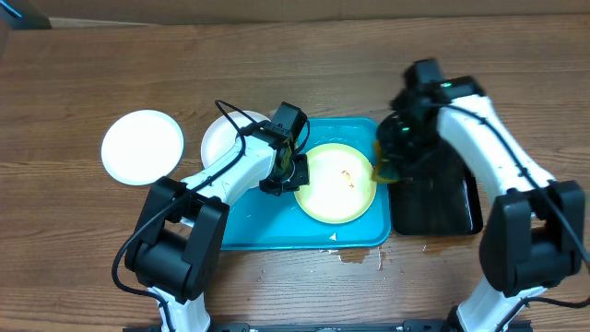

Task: Clean dirty plates on tray and stack at the side
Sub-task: 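Lift the sponge and carry it over the yellow plate, then scrub the yellow plate surface with the sponge in the right gripper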

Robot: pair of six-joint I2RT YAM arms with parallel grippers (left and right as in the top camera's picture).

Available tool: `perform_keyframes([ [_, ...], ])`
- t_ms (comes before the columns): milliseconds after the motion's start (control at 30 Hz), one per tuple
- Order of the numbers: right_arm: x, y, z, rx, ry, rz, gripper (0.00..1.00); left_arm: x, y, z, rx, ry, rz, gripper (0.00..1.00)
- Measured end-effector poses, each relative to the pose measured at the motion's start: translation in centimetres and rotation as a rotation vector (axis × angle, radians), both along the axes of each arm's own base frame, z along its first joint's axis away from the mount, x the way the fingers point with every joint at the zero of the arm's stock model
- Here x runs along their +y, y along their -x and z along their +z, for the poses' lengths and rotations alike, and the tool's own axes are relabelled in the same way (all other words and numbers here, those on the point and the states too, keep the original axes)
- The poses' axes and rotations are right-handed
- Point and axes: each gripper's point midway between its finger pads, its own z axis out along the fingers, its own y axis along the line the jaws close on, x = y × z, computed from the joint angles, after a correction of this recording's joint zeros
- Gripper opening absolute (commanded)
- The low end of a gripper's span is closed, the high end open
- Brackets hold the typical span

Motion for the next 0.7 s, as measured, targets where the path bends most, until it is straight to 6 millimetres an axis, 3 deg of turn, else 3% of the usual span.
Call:
perform_keyframes([
  [100, 2.5, 0.4, -0.1, -0.032, 0.026, 0.062, 0.04, 0.0, 0.0, 0.0, 0.0, 0.0, 0.0, 0.04],
  [233, 4.4, 0.9, -0.5, -0.095, 0.153, 0.132, 0.04, 0.0, 0.0, 0.0, 0.0, 0.0, 0.0, 0.04],
  [400, 4.9, 0.8, -0.5, -0.177, 0.302, 0.174, 0.04, 0.0, 0.0, 0.0, 0.0, 0.0, 0.0, 0.04],
  [700, 4.7, -0.5, -0.3, -0.261, 0.379, 0.158, 0.04, 0.0, 0.0, 0.0, 0.001, 0.0, 0.0, 0.04],
])
